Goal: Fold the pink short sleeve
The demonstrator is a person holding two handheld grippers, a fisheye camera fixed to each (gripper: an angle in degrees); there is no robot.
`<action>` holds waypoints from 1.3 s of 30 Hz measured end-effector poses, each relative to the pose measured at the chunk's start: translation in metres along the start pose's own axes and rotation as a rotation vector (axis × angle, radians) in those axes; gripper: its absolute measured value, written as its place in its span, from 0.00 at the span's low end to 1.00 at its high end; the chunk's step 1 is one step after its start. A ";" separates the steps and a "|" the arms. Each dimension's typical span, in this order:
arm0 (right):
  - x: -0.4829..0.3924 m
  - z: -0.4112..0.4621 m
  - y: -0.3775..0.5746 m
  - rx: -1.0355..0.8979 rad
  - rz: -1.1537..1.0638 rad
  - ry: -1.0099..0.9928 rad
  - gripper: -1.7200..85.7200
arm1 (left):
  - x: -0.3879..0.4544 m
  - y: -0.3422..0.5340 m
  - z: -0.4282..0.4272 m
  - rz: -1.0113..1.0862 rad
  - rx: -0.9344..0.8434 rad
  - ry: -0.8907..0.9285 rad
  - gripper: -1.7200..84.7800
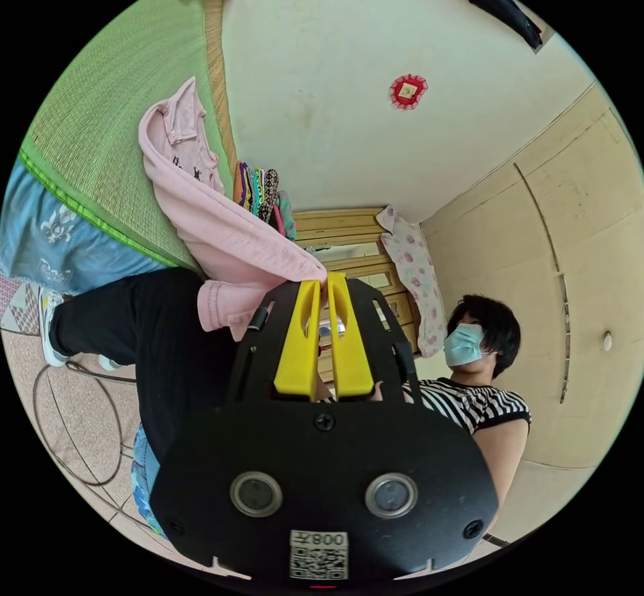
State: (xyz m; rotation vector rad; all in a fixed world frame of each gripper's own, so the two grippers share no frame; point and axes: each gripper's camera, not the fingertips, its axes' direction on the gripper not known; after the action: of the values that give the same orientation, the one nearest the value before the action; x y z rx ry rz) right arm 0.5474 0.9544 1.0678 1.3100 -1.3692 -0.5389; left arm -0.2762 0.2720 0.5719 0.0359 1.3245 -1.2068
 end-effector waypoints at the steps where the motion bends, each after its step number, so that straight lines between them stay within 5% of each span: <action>1: -0.002 0.001 0.000 0.004 -0.003 0.004 0.02 | 0.003 0.002 -0.002 -0.001 0.008 0.004 0.04; 39: 0.090 0.118 -0.174 -0.146 0.117 0.124 0.02 | 0.096 -0.144 0.043 -0.054 0.101 -0.072 0.04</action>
State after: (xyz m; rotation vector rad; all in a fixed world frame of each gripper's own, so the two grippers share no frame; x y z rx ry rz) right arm 0.5300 0.7837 0.9169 1.1199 -1.2709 -0.4618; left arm -0.3643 0.1201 0.6001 0.0285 1.2077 -1.3087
